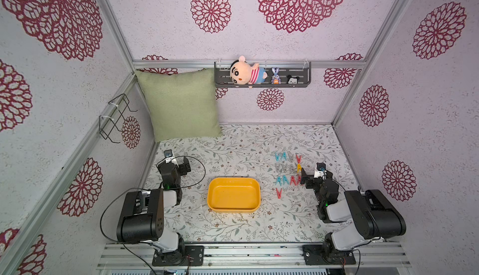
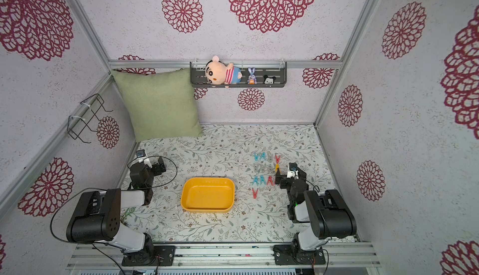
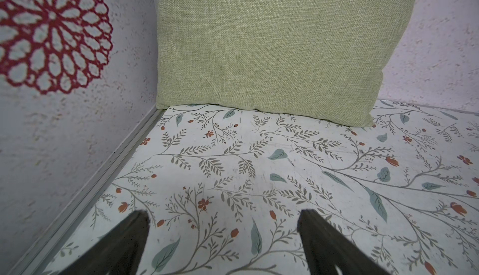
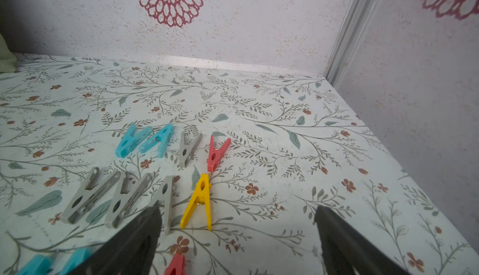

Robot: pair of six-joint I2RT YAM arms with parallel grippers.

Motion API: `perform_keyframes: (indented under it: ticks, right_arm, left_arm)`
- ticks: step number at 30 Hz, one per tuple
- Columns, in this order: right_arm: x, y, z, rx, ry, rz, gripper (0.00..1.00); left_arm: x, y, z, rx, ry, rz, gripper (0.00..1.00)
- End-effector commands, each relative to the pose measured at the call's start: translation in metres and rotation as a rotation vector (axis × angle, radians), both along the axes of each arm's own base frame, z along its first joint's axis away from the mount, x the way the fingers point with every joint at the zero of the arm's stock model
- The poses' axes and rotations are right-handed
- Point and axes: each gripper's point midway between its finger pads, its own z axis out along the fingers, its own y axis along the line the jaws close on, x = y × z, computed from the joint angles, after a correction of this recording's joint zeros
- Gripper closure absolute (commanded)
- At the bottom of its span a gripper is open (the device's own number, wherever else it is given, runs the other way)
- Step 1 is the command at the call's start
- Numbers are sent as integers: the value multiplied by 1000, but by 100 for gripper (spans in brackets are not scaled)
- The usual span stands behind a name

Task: Take the clothespins out of the storage box
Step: Reset both arms

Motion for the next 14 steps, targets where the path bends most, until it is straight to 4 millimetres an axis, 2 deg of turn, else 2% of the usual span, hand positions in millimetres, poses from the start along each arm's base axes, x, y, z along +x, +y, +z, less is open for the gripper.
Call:
perform_keyframes:
  ticks: [1,14]
  right_arm:
    - [14,2,32,27,-111,23,1]
    - [14,0,32,26,-105,10,1]
  left_arm:
    - [3,0,6,7,-19,-5,3]
    - [2,0,6,13,-17,5,3]
